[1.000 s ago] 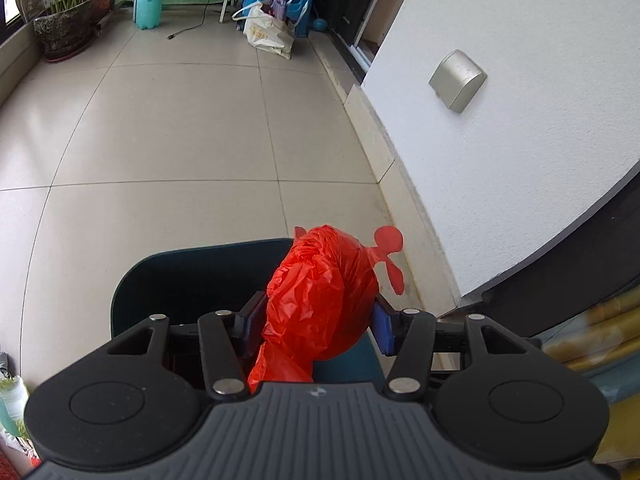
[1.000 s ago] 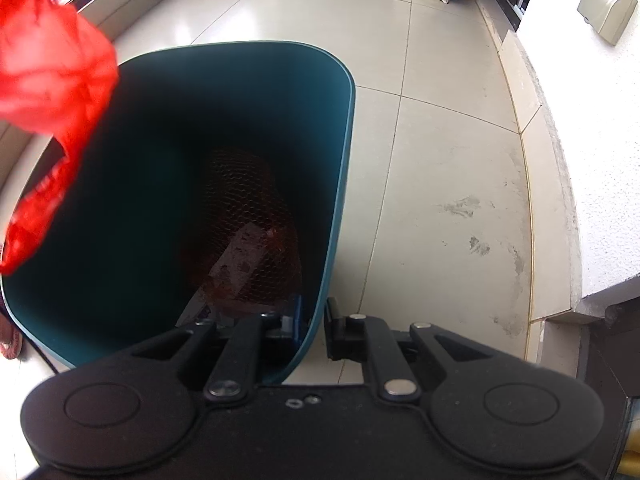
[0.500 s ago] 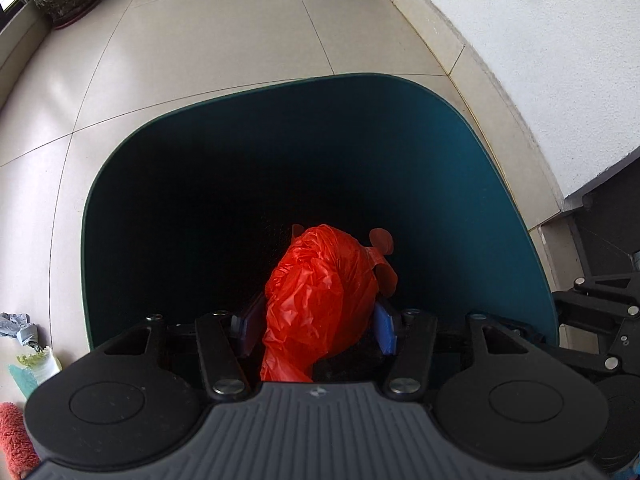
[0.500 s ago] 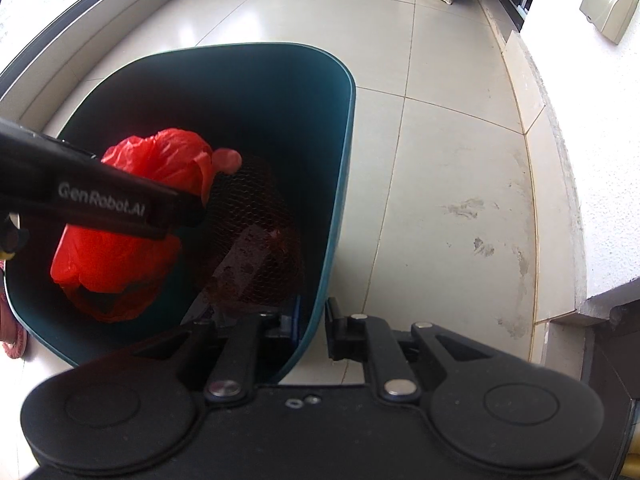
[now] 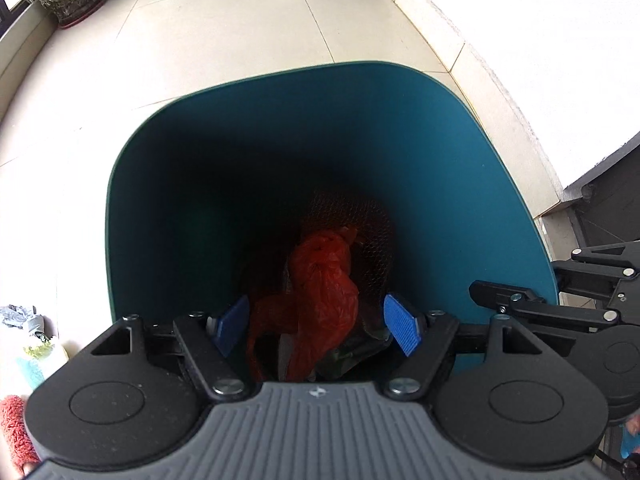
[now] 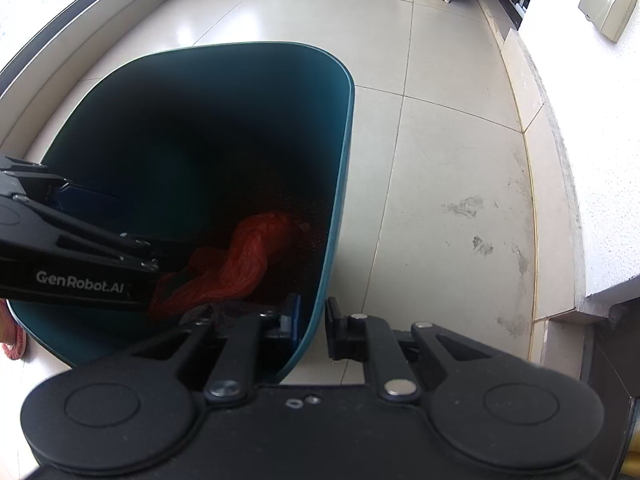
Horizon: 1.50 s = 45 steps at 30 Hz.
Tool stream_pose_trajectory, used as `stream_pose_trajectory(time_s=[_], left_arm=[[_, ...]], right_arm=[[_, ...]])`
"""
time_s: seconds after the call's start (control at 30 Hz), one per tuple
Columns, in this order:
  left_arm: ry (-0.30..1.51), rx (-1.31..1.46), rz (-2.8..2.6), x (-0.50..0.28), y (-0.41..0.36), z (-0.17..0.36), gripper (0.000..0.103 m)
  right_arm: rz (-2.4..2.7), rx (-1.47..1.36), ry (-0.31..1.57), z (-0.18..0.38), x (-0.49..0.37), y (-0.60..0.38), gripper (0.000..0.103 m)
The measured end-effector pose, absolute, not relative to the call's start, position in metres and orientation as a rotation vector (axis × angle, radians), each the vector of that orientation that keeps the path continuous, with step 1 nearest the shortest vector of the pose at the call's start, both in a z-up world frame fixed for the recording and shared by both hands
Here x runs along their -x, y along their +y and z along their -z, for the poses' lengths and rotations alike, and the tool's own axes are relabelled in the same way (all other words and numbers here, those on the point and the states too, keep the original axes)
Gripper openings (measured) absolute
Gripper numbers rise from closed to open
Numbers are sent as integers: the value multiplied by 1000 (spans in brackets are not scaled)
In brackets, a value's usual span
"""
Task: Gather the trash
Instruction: 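Carry the red bag over the teal bin and open the left tool, then move the left tool down to the orange foam fruit net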
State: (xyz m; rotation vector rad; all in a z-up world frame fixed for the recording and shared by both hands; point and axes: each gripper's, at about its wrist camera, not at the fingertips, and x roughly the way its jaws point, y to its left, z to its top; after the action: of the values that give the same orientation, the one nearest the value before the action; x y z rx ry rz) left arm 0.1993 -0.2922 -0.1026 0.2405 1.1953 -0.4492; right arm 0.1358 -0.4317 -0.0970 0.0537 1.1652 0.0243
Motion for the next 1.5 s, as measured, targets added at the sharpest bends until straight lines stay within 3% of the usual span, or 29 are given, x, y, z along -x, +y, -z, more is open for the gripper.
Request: stream_pose_trajectory(time_s=[0.33,0.4,0.67,0.83,1.03,1.23,1.5], left_arm=[[1109,-117,464,-176,-247,41,76],[1082,-87,455,-169,-223,27,80],[1085,53,281,-182,-113,22,81],[1156,167,132,-203,-31,55,81],[1345,226,-93,-210,50,145,81],[1490,160,-181,-198,66,224,80],[1611,-34,-173,-182,39,291,80]], right_arm=[[-10,-43,1160,88,-138,-426,11],[-6,-50,1152,84,-137,-427,11],[0,32,1197,88,-141,-413,11],[11,62,1211,90,-143,-404,11],[28,54,1210,91,-145,-398,13],[39,7,1204,88,-144,-409,13],[34,-18,1215,92,-140,-411,13]])
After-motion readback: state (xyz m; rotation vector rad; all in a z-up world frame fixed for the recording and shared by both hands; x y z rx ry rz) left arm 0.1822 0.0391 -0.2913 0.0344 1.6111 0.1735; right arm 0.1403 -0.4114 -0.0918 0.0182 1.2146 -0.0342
